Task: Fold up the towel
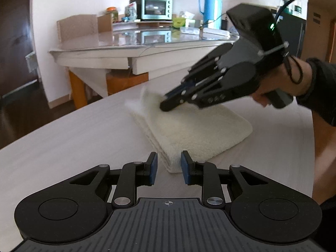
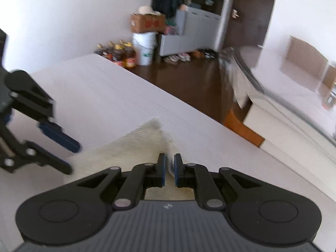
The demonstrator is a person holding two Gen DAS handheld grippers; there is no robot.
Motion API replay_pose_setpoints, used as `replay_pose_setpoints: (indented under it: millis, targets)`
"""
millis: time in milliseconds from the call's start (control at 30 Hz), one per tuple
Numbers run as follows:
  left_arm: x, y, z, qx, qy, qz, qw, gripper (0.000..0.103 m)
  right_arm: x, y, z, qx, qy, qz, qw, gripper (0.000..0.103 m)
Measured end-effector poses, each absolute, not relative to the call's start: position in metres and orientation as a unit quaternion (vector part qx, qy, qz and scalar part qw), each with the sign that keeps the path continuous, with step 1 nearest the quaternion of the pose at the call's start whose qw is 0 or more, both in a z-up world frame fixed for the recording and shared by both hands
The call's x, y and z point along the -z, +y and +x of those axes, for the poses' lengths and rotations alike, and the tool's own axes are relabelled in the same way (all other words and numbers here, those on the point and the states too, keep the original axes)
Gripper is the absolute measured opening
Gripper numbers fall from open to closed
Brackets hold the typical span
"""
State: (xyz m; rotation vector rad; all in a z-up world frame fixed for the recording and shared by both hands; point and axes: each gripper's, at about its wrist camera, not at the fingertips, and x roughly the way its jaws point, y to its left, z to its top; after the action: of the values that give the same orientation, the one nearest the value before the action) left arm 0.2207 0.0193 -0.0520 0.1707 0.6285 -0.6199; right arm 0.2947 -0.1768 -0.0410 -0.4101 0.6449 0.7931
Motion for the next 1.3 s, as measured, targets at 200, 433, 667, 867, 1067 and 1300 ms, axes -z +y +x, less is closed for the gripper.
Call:
replay_pose_setpoints:
  millis: [200,433,667,867,1067,1300]
  targets:
    - [0.043,0.028,0.227,0.259,0.289,0.049,0.920,0.034,0.038,-0.187,0.293,-0.364,0.301,-0.177,0.864,0.022]
    - [0.047,0.011,0.236,0.250,0.296,0.090,0.918,0.034,0.040,-0.194,0.297,-0.333,0.298,-0.176,0.877,0.038]
    - [0.045,0.008,0.222,0.256,0.307,0.096,0.912,0.026,0.049,-0.193,0.298,-0.333,0.313,-0.159,0.875,0.036]
    - [0.043,0.013,0.184,0.271,0.323,0.084,0.903,0.026,0.047,-0.183,0.264,-0.385,0.313,-0.172,0.851,0.036]
    - [0.035,0.027,0.150,0.267,0.316,0.075,0.907,0.032,0.043,-0.172,0.231,-0.440,0.298,-0.208,0.821,0.036]
    - [0.027,0.026,0.183,0.243,0.278,0.088,0.925,0.032,0.025,-0.186,0.203,-0.404,0.269,-0.169,0.858,0.040]
